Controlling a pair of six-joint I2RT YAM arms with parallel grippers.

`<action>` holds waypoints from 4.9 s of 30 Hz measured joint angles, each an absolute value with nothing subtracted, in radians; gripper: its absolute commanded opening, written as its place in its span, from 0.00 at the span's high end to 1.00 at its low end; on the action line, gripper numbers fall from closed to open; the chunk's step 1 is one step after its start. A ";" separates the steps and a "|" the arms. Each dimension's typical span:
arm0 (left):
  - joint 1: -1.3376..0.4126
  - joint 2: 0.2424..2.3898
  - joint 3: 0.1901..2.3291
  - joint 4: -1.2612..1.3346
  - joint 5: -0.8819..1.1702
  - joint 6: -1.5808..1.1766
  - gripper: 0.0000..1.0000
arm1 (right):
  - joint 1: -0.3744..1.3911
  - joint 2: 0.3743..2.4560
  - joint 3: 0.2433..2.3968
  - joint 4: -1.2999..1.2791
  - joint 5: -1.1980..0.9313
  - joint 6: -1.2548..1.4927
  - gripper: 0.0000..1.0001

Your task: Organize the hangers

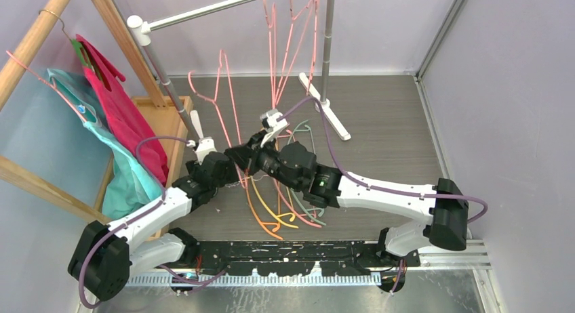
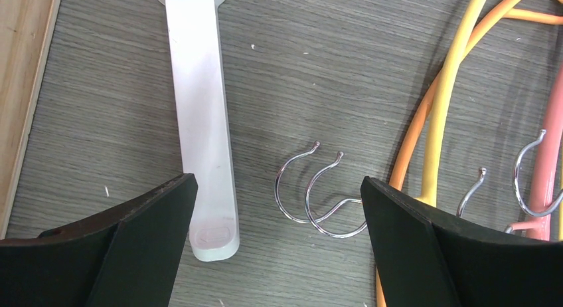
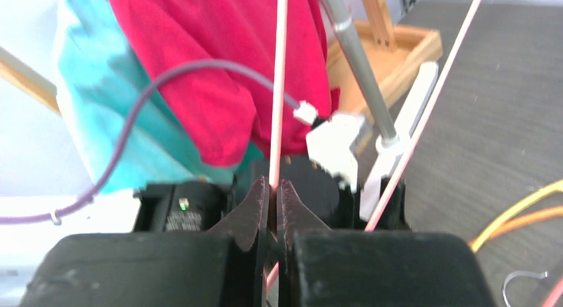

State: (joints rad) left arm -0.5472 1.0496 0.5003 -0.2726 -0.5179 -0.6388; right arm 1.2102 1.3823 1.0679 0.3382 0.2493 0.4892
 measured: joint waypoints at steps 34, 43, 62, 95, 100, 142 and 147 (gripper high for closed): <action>-0.547 1.041 0.500 -0.273 -0.500 -0.631 0.02 | 0.946 1.721 1.649 0.252 0.150 0.486 0.99; -0.547 1.048 0.500 -0.273 -0.501 -0.616 0.02 | 0.816 1.714 1.526 0.287 0.097 0.570 0.99; -0.547 1.072 0.500 -0.274 -0.509 -0.615 0.02 | 0.529 1.579 1.376 0.346 0.042 0.692 0.99; -0.547 1.114 0.501 -0.281 -0.524 -0.613 0.02 | 0.451 1.327 1.157 0.299 0.036 0.620 0.34; -0.547 1.126 0.502 -0.281 -0.524 -0.612 0.02 | 0.559 1.160 1.087 0.221 0.281 0.439 0.32; -0.547 1.156 0.544 -0.286 -0.516 -0.612 0.02 | 0.873 1.481 0.626 0.147 0.095 0.411 0.49; -0.547 1.145 0.544 -0.287 -0.516 -0.612 0.02 | 0.878 1.515 0.627 0.167 0.075 0.422 0.69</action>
